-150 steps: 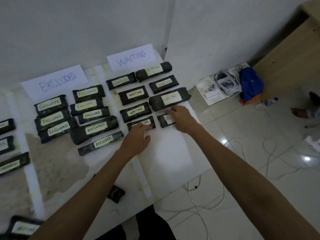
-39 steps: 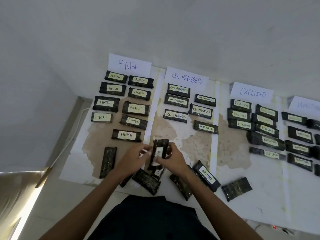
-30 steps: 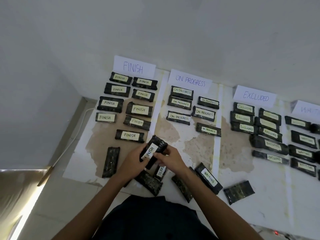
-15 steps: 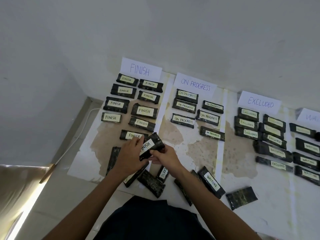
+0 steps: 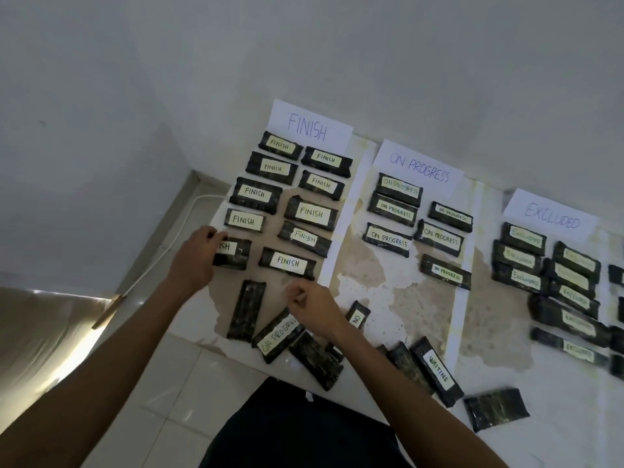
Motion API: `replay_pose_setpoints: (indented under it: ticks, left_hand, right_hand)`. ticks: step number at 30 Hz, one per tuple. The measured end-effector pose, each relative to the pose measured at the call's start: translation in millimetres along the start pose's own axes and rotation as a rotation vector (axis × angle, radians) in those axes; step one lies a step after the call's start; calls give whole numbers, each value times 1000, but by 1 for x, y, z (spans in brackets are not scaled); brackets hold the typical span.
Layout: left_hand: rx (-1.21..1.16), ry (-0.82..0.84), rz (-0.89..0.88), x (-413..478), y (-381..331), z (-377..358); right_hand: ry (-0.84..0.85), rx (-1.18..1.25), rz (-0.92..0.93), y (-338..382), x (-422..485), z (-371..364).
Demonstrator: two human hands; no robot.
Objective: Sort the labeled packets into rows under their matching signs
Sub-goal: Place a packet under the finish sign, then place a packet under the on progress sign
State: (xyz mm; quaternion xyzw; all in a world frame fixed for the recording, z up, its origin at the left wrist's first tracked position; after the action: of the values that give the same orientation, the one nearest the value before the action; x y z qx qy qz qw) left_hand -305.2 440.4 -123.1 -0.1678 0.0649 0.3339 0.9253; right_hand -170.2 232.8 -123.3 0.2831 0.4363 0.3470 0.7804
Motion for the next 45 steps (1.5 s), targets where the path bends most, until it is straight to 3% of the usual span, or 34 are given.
replay_pose_setpoints:
  ticks: [6,12,18,21,26,31,37,40,45]
  left_hand:
    - [44,53,-134,24,5,-6]
    - [21,20,-175,30,3,-4]
    - [-121,-74,-130,10,6,-3]
    - [-292,-168,-40,-12,2,-4]
    - [-551,-244,206,-52,-9,-8]
    - [-588,-350,309,-85,-26,-13]
    - [-767,-346,432,-98,-50,-22]
    - [-873,-343,475,-95,-61,-23]
    - [-1099,-252,624,-87,-68,-25]
  right_hand:
    - [39,-392,290,33,13,-30]
    - [113,-924,713,46,24,-76]
    - [117,-1096,899,40,38,-93]
    - [4,-1154,885,44,34,-89]
    - [-50,-1108,800,41,37,-89]
    - [27,-982,593,62,43,-76]
    - [227,-170,106,65,37,-41]
    - [293,7,2,58,26,-31]
    - [261,175,-107,48,14,-18]
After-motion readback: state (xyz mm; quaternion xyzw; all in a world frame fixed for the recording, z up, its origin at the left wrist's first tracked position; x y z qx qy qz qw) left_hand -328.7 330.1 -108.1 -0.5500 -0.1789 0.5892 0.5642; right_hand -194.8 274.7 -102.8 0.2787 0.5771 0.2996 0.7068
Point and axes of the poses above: each hand's wrist, its own x-axis towards the middle knuckle, its own z-axis out of the back of the hand, y = z × x, the point moved 4 cm from there along x, towards the middle knuckle, and after that the axes turned 3 degrees about -z, right-handed, at the moved point
